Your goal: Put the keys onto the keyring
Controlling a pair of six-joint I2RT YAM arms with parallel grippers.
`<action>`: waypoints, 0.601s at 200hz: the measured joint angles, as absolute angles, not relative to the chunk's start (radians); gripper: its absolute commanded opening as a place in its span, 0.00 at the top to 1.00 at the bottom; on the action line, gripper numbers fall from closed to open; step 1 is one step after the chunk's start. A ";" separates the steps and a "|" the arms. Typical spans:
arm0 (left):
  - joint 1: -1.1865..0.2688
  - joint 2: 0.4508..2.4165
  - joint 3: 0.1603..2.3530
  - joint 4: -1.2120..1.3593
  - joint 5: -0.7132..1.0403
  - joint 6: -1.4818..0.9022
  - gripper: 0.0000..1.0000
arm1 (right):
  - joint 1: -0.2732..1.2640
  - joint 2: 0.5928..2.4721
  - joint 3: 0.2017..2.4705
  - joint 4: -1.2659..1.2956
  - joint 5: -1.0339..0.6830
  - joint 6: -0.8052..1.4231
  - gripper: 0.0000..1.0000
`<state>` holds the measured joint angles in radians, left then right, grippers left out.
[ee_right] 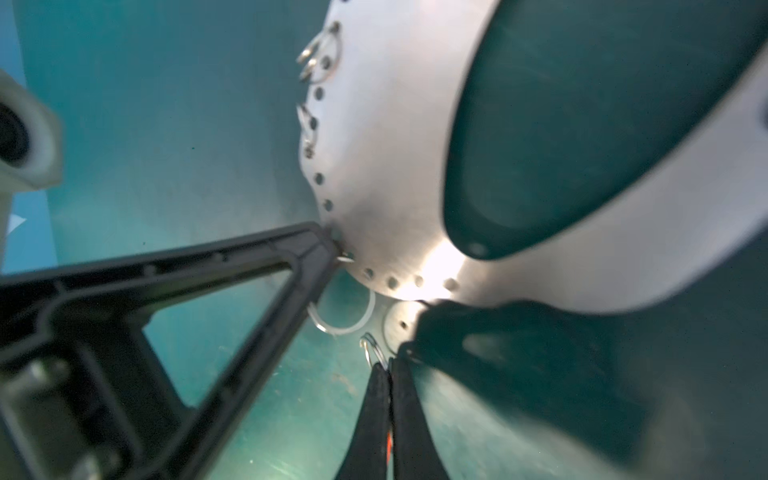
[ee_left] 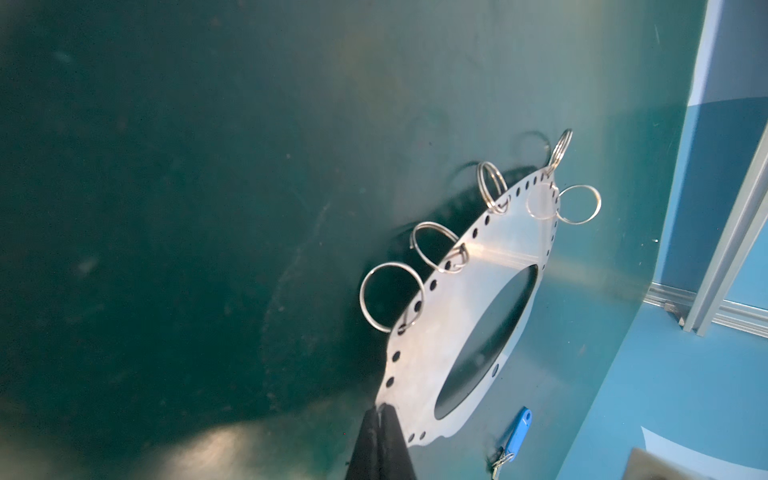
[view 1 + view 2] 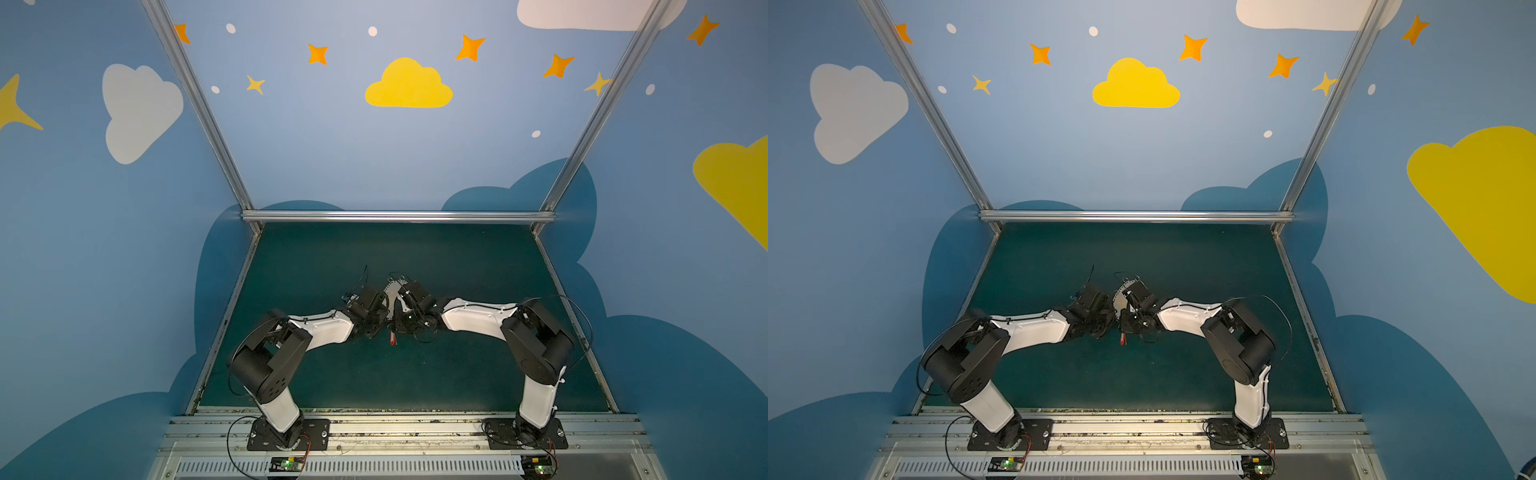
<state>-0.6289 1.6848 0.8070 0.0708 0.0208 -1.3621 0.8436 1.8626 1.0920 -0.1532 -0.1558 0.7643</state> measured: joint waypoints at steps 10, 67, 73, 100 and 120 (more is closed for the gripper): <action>-0.629 1.685 0.807 0.070 0.021 -1.362 0.96 | 0.841 1.850 1.081 -0.154 -0.142 0.770 1.00; -0.630 1.685 0.807 0.070 0.039 -1.357 0.96 | 0.822 1.838 1.083 -0.163 -0.102 0.778 1.00; -0.630 1.685 0.807 0.070 0.040 -1.357 0.96 | 0.822 1.838 1.085 -0.165 -0.101 0.778 1.00; -0.631 1.685 0.807 0.070 0.041 -1.351 0.96 | 0.825 1.848 1.114 -0.176 -0.101 0.775 1.00; -0.632 1.685 0.807 0.071 0.044 -1.347 0.96 | 0.831 1.866 1.140 -0.181 -0.101 0.769 1.00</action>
